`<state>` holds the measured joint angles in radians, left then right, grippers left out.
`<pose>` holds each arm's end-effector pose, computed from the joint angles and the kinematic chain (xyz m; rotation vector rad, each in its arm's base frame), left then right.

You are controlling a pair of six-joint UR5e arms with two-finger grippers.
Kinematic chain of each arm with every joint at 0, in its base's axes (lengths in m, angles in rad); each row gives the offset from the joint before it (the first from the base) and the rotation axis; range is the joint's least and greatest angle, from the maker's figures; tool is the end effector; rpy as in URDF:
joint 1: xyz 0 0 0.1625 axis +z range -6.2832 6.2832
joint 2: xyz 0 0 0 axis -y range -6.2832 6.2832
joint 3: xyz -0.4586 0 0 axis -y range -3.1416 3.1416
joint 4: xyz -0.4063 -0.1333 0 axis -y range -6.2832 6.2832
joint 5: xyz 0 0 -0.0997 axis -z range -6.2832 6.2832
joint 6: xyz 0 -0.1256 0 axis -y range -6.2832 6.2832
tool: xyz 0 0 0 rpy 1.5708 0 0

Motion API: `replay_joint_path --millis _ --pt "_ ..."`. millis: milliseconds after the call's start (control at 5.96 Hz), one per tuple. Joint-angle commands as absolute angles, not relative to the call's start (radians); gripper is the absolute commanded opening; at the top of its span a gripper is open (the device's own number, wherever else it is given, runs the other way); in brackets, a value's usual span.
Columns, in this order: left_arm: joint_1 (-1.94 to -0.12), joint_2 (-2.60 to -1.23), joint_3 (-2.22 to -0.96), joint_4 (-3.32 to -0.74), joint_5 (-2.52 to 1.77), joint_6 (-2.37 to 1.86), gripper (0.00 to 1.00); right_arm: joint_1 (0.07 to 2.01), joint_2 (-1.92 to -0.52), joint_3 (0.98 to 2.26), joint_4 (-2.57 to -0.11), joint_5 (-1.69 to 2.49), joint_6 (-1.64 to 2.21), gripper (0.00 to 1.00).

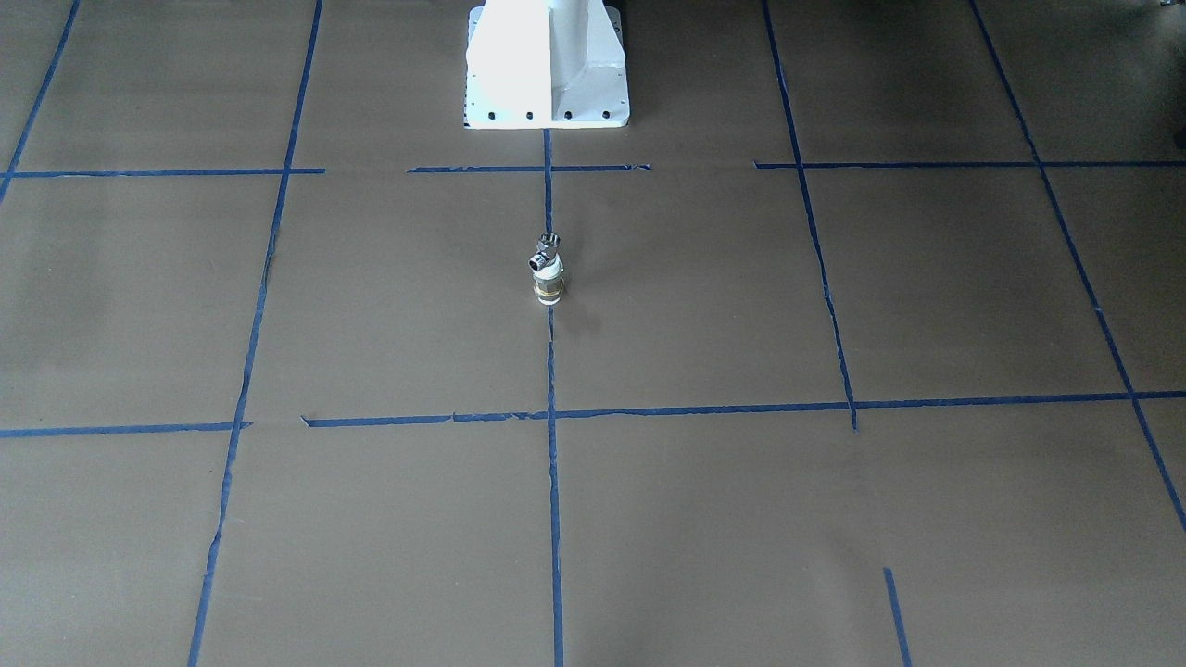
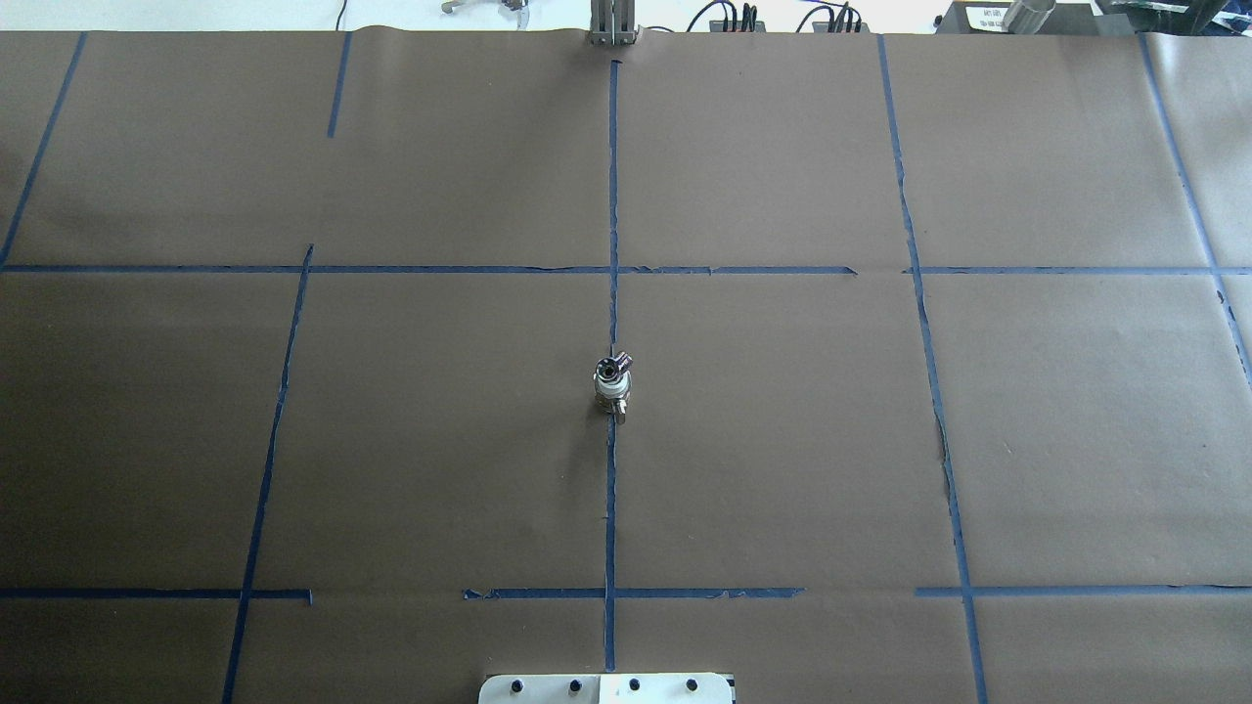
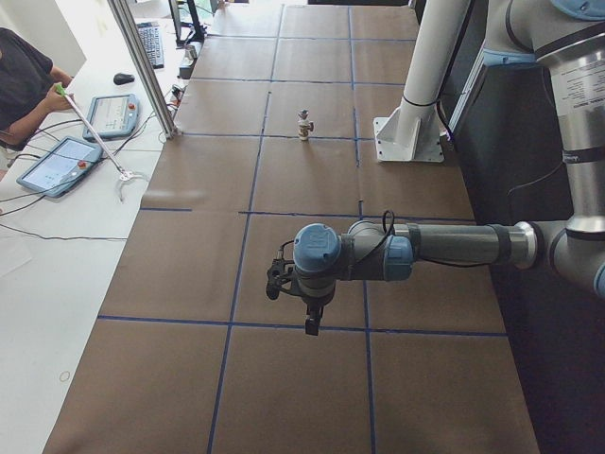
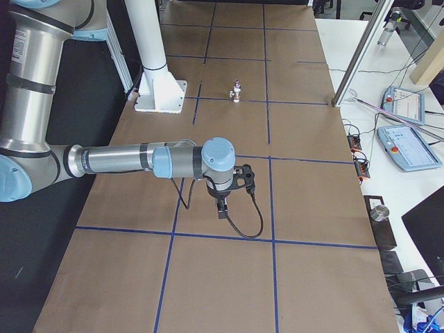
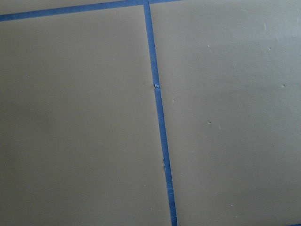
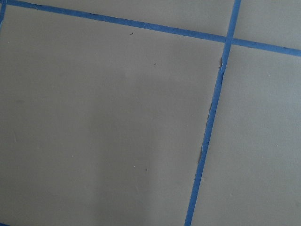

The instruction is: Assemble PPR valve and pipe with both arms

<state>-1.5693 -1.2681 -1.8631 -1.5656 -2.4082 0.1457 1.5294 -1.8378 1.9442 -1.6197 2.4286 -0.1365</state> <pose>-0.0394 -0.3680 0.6901 0.0457 0.8369 0.1320 0.0222 -0.3885 0.6380 0.0948 -0.8554 -0.1915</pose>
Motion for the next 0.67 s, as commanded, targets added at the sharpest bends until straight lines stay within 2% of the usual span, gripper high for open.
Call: replay_joint_path --millis 0,504 --pt "-1.568 -1.275 -1.864 -1.563 -2.407 0.146 1.0 1.529 -1.838 1.942 -1.618 2.427 -0.137 1.0" --pt "-1.568 -1.272 -1.847 -1.552 -2.405 0.144 1.0 1.529 -1.836 1.942 -1.617 2.427 -0.135 1.0"
